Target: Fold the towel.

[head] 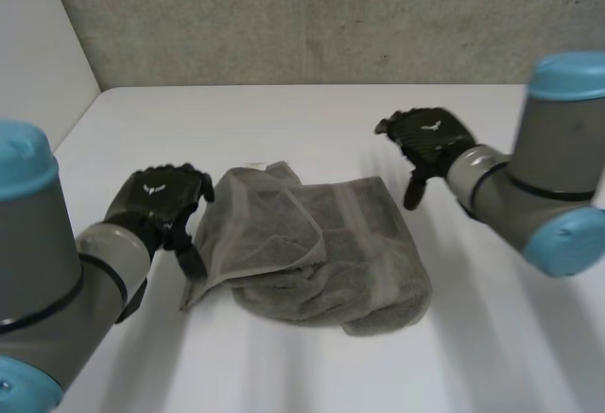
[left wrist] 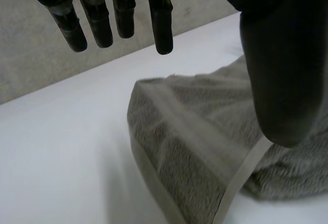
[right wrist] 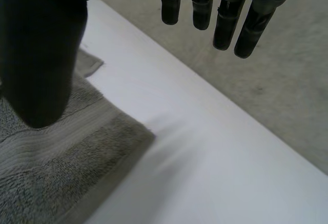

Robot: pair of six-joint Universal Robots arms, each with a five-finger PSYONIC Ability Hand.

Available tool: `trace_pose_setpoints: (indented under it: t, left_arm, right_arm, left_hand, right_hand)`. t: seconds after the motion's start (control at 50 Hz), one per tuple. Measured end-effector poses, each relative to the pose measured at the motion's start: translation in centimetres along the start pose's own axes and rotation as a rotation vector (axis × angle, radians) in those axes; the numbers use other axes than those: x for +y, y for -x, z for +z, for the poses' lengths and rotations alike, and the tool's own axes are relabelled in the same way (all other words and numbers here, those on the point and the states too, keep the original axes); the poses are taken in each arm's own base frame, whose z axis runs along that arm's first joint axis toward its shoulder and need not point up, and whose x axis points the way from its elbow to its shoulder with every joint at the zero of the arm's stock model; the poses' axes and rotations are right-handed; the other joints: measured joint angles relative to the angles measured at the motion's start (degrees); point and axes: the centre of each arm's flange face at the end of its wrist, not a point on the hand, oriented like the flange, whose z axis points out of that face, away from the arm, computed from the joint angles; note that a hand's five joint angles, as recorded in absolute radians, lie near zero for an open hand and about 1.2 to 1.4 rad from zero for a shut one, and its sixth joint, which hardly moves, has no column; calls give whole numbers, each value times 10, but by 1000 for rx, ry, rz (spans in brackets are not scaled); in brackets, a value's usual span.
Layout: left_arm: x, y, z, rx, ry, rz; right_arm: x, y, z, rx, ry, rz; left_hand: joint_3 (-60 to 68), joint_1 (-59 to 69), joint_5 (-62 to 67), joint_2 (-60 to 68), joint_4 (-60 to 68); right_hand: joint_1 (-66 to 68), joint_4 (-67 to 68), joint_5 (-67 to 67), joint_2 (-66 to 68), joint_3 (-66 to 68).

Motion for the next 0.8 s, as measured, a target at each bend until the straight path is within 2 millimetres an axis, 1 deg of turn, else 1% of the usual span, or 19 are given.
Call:
trace_pose_setpoints:
  t: [0.02,0.08,0.12,0.16,0.18,0.26,0.36,0.46,0.54,0.62,0.7,0.72,0.78,0.8]
  left_arm:
    - [7,2,3,-6,-3,-4]
    - [18,3,8,-13,-12,-10]
    - [27,3,15,-15,-25,-15]
    - [32,2,18,-15,-32,-16]
    - [36,1,21,-14,-40,-18]
    - [43,-1,29,-11,-52,-20]
    - [50,-3,36,-3,-46,-19]
    - [56,-6,41,13,-27,-17]
    - [60,-7,43,24,-13,-15]
    - [63,-8,44,31,-4,-15]
    - [64,-8,44,33,1,-14]
    - [64,-8,44,33,1,-14]
    - [64,-9,43,35,2,-14]
    - [64,-9,43,37,2,-14]
  right_arm:
    - [5,5,9,-11,3,-1]
    - [16,13,28,-26,5,-4]
    - [28,19,46,-33,6,-7]
    - [34,21,56,-35,5,-9]
    - [41,23,65,-35,5,-12]
    - [54,27,86,-31,-2,-17]
    - [63,26,104,-18,-19,-21]
    - [67,26,113,-16,-24,-21]
    - [70,26,117,-23,-15,-19]
    - [72,25,119,-36,-1,-14]
    - [72,26,119,-64,14,-5]
    - [72,27,118,-69,17,-3]
    - [71,28,117,-94,25,5]
    - [70,28,116,-103,27,10]
  left_hand:
    - [0,0,0,0,0]
    - [0,0,0,0,0]
    - [0,0,0,0,0]
    - [0,0,0,0,0]
    - [0,0,0,0,0]
    - [0,0,0,0,0]
    - [0,0,0,0,0]
    - [0,0,0,0,0]
    - [0,0,0,0,0]
    - [0,0,0,0,0]
    - [0,0,0,0,0]
    - [0,0,0,0,0]
    - [0,0,0,0,0]
    - [0,0,0,0,0]
  right_hand:
    - [0,0,0,0,0]
    - [0,0,0,0,0]
    - [0,0,0,0,0]
    - [0,0,0,0,0]
    - [0,0,0,0,0]
    - [0,0,0,0,0]
    - [0,0,0,0,0]
    - [5,0,0,0,-2]
    - [30,3,5,3,2]
    - [86,49,67,49,58]
    - [198,165,144,166,174]
    - [209,175,155,177,184]
    - [343,300,271,313,309]
    - [435,388,346,404,396]
